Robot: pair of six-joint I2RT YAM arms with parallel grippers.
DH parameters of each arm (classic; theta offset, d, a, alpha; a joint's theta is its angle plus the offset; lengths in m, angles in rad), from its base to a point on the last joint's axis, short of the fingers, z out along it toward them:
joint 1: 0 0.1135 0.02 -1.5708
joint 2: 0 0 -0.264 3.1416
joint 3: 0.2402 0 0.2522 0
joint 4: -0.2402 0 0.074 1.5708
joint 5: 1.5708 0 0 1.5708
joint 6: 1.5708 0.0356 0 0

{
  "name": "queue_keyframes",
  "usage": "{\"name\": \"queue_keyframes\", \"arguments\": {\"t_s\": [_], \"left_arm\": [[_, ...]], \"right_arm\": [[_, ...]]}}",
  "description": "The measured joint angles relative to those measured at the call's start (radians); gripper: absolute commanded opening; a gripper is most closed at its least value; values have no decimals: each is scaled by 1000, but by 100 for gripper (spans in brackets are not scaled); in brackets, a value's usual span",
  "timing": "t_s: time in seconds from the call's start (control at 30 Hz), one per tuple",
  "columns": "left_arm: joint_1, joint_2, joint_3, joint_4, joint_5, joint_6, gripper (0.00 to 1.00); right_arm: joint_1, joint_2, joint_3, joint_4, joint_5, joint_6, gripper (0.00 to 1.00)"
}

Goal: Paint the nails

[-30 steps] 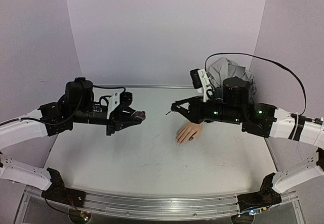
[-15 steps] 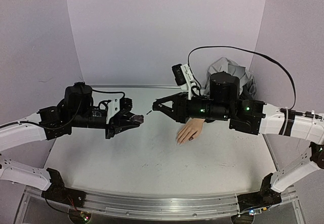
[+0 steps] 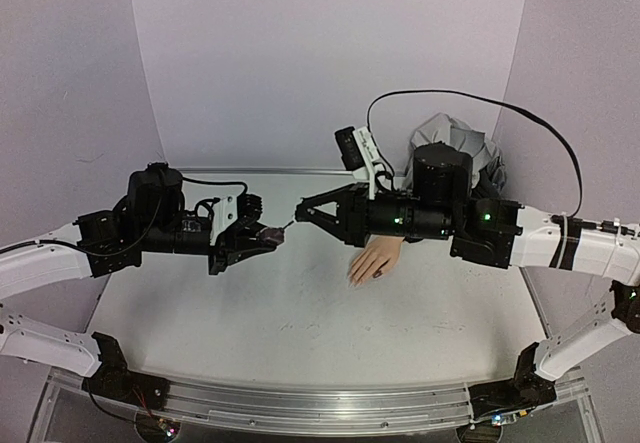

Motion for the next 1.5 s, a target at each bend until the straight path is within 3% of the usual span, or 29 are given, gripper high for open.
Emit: {"name": "queue_keyframes", "arguments": {"t_s": [1.07, 1.33, 1.5], "left_arm": [[-1, 0, 0, -3, 7, -3, 0], [2, 0, -1, -29, -26, -20, 0], [16, 0, -42, -31, -116, -64, 0]], "right_arm": [[39, 102, 25, 18, 35, -6, 0], [65, 138, 35, 29, 132, 26, 0], [99, 225, 48, 87, 307, 221, 0]]}}
